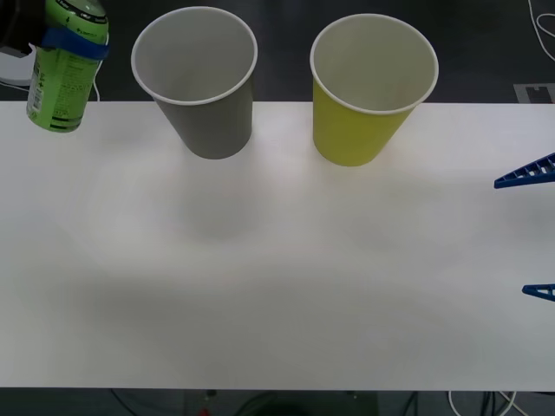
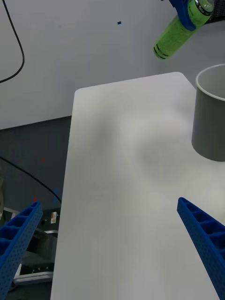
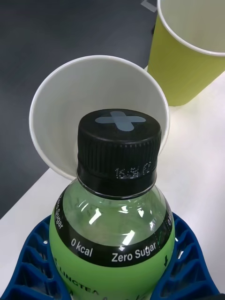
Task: Put the can into the green bin and the plastic bottle into the gray bin
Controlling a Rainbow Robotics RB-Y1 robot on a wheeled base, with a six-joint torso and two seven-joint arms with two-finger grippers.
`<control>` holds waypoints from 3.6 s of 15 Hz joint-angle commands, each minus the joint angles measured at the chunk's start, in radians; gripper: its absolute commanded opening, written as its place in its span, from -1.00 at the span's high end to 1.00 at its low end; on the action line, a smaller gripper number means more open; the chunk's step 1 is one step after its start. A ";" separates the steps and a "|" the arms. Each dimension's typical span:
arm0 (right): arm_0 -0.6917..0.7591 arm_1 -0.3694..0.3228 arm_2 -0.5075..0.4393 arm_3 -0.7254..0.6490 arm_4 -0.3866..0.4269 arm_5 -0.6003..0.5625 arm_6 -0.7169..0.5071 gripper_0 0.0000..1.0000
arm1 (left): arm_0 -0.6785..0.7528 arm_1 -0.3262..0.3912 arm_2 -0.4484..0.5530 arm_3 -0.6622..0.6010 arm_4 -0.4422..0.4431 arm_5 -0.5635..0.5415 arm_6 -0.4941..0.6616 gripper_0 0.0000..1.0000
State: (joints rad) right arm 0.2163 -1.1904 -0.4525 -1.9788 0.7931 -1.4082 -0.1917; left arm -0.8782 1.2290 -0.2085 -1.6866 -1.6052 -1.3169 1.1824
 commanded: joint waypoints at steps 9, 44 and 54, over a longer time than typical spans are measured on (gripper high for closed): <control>0.000 0.000 0.000 0.000 0.000 0.000 0.000 -1.00 | -0.363 -0.114 -0.269 0.285 -0.024 -0.085 -0.033 1.00; 0.000 0.000 0.000 0.000 0.000 0.000 0.000 -1.00 | -0.705 -0.542 -0.358 0.828 -0.278 -0.105 -0.106 0.93; 0.000 0.000 0.000 0.000 0.000 0.000 0.000 -1.00 | -0.703 -0.540 -0.358 0.828 -0.274 -0.105 -0.101 -1.00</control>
State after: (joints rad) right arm 0.2163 -1.1904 -0.4525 -1.9788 0.7930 -1.4082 -0.1917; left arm -1.5819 0.6884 -0.5661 -0.8588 -1.8795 -1.4213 1.0811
